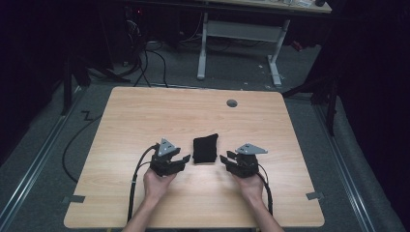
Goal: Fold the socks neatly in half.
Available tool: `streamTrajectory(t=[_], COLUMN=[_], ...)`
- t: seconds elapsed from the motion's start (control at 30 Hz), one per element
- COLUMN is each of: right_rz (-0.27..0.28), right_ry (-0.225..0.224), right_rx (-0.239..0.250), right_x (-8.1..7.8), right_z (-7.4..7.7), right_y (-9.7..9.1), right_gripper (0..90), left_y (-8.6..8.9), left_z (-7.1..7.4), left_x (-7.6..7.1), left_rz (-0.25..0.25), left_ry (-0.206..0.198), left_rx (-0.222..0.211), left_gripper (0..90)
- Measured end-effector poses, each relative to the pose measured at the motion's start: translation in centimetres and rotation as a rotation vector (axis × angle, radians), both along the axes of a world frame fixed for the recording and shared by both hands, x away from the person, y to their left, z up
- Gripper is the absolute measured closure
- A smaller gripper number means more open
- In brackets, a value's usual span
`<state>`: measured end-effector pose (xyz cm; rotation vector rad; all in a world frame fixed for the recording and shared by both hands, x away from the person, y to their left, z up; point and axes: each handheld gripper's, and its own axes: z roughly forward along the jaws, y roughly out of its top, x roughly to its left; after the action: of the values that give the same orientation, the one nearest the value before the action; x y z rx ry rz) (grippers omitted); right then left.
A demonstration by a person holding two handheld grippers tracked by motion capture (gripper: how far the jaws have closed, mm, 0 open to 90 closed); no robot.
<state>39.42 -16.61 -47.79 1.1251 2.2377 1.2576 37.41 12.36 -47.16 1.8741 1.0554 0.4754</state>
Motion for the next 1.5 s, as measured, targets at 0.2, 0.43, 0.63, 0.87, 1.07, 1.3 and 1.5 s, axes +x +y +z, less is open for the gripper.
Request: streamTrajectory(t=[0.2,0.43,0.63,0.87,1.07,1.3,1.5], right_rz=[-0.016,-0.025,-0.033,-0.046,-0.058,-0.077,-0.092], right_ry=[-0.008,-0.015,-0.022,-0.014,-0.009,-0.003,0.0], right_rx=[0.017,0.023,0.026,0.035,0.047,0.05,0.048], right_x=[-0.2,-0.4,-0.5,-0.6,-0.7,-0.8,-0.9], right_z=[0.3,0.6,0.8,0.6,0.5,0.4,0.2], right_y=[-1.0,-1.7,-2.4,-3.1,-3.8,-4.6,-5.3], right_gripper=[60.4,59.3,58.7,58.4,57.8,57.4,57.0], left_y=[0.9,1.8,2.7,3.8,4.8,5.6,6.4], left_z=[0.4,0.8,0.8,0.6,0.4,0.0,-0.5], left_x=[-0.4,-0.7,-1.1,-1.7,-2.0,-2.2,-2.3], left_rz=[0.024,0.043,0.062,0.086,0.107,0.121,0.139], left_ry=[-0.013,-0.022,-0.026,-0.037,-0.026,-0.017,-0.001], left_rx=[-0.016,-0.026,-0.036,-0.04,-0.044,-0.048,-0.048], left_gripper=[47.5,47.2,47.1,47.2,47.0,46.9,46.6])
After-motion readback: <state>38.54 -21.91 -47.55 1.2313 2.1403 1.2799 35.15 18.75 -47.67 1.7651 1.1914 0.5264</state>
